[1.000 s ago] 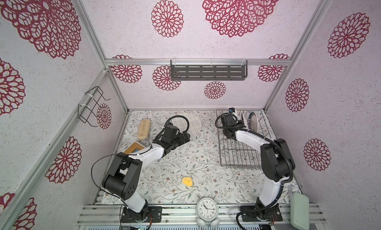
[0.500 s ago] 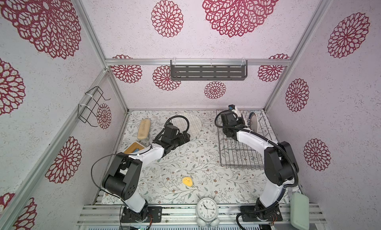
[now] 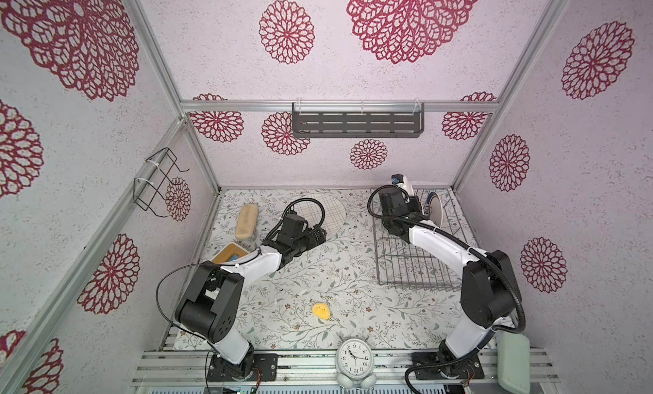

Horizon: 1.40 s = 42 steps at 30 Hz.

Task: Unload the plates from the dish rack
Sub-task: Pick up the plate from the dish rack, then place a plate at the center of the table.

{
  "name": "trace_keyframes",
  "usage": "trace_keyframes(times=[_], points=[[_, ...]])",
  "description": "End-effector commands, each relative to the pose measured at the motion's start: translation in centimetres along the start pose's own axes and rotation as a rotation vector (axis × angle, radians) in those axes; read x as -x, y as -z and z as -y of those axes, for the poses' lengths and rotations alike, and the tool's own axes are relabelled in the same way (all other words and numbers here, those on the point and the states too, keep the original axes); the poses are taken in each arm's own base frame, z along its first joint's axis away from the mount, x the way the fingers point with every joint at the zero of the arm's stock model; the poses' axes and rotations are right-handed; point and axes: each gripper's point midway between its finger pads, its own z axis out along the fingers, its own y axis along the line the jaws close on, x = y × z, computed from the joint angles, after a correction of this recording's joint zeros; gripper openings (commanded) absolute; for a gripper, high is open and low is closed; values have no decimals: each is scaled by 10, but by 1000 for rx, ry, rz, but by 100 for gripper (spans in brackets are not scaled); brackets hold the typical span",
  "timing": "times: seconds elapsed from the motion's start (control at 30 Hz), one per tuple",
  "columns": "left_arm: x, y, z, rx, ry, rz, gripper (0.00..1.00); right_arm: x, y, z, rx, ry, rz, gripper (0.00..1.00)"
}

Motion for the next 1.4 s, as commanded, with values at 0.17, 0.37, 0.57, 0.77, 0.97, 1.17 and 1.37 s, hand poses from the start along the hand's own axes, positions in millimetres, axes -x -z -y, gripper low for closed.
trace_keyframes(times=[0.17, 0.37, 0.57, 0.77, 0.97, 1.17, 1.37], points=[[11, 12, 17, -39, -2, 37, 97, 49, 49, 53, 6, -200, 123, 0], [17, 17, 37, -129, 17, 43, 97, 63, 82, 78, 172, -347, 210, 0], [22, 22, 56, -226, 56, 43, 97, 60, 112, 91, 371, -508, 254, 0], [27, 27, 72, -326, 108, 35, 97, 47, 140, 62, 666, -640, 230, 0], [34, 36, 79, -385, 139, 44, 98, 43, 158, 29, 918, -758, 173, 0], [39, 46, 83, -401, 136, 71, 99, 36, 158, -2, 1067, -874, 89, 0], [43, 56, 90, -439, 136, 90, 99, 38, 161, -20, 1219, -1001, 48, 0]])
